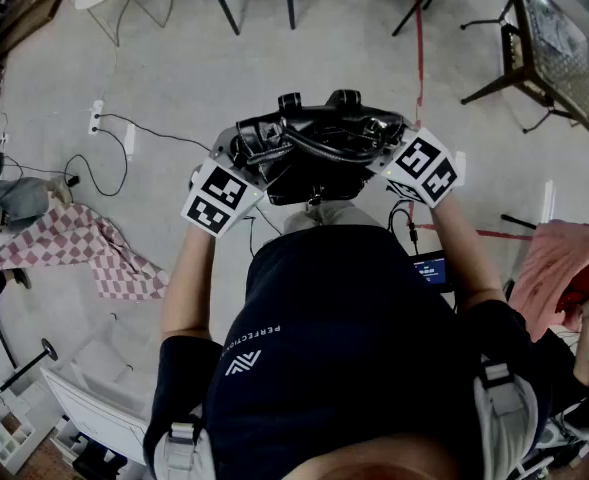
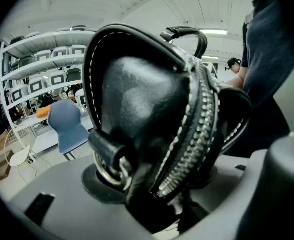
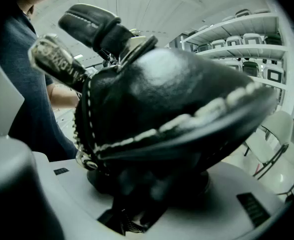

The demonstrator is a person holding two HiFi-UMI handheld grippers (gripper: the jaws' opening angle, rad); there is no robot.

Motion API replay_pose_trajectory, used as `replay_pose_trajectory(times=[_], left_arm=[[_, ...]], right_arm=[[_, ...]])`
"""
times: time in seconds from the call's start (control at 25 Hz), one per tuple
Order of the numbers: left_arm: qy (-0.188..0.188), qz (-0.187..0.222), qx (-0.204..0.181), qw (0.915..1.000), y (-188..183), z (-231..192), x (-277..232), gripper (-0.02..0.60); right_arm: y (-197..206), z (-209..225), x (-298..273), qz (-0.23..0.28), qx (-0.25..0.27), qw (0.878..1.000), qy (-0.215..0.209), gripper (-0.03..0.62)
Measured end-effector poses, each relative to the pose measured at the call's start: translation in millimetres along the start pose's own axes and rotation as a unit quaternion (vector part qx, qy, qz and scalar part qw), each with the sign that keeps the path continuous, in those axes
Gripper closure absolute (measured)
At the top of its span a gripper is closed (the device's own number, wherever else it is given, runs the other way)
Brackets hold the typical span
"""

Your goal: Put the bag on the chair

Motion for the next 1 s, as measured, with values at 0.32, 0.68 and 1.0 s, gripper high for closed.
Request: replay_pose_trajectory(times=[0.32, 0.68, 1.0], left_arm=[[-0.002, -0.001, 0.004, 1.0, -2, 2, 0, 0.278], [0.001, -0.002, 0.006, 1.0, 1, 6, -2, 0.278], [0.002, 0.006, 0.0, 1.0, -3, 14, -4, 0.279]], right_arm=[[-2, 0, 3, -0.003, 0.001, 1.0, -0.005, 0.367], [3, 0, 3, 0.003, -0.003, 1.0, -0.018, 0.365], [5, 3, 10, 0.018, -0.008, 0.999, -0.033, 0.365]])
Point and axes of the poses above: the fingertips, and each gripper's own axes: x backward along the fingers, z to its right, y out of its underside, the point moved 3 cm from there along x, backward along the fingers, and after that the axes turned 7 degrees about z, right-handed, at the moved point
